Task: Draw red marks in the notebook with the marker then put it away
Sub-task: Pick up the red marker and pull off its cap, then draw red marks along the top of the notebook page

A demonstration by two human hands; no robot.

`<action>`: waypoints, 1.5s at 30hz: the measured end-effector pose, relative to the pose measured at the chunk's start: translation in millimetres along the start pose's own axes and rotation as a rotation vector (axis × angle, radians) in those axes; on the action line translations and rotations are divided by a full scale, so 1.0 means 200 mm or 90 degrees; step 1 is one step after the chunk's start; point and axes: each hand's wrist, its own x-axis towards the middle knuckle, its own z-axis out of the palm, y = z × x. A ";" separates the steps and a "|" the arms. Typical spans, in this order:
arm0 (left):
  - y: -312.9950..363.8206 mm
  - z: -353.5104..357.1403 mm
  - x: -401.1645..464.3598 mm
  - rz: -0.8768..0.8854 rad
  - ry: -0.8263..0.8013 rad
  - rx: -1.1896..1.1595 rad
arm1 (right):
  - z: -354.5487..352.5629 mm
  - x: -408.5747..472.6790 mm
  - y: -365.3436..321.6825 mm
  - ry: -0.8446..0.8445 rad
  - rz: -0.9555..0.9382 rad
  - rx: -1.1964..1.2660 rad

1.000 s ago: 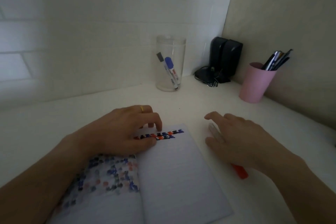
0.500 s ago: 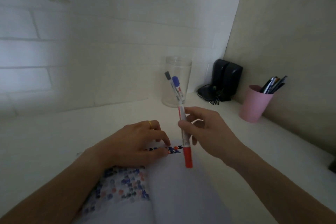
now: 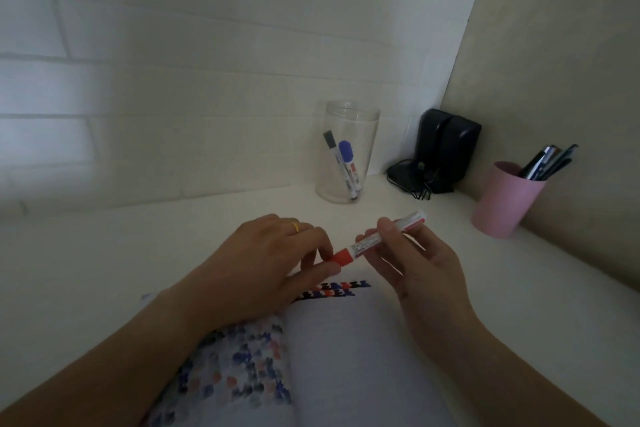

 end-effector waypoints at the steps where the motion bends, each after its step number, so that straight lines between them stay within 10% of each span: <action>1: 0.00 0.00 0.00 -0.001 0.011 0.000 | 0.00 0.00 0.00 0.001 0.006 0.010; 21: 0.10 -0.02 0.02 0.015 -0.058 -0.121 | 0.03 -0.04 0.00 -0.170 -0.093 -0.128; 25: 0.00 -0.10 -0.02 0.002 0.004 -0.133 | -0.16 0.14 -0.14 0.038 -0.086 0.086; 29: -0.06 -0.10 -0.03 -0.063 0.081 -0.183 | -0.25 0.14 -0.12 0.068 -0.128 -0.093; 45: -0.09 0.02 -0.05 -0.087 -0.144 -0.276 | -0.14 0.03 0.02 -0.046 -0.029 -0.293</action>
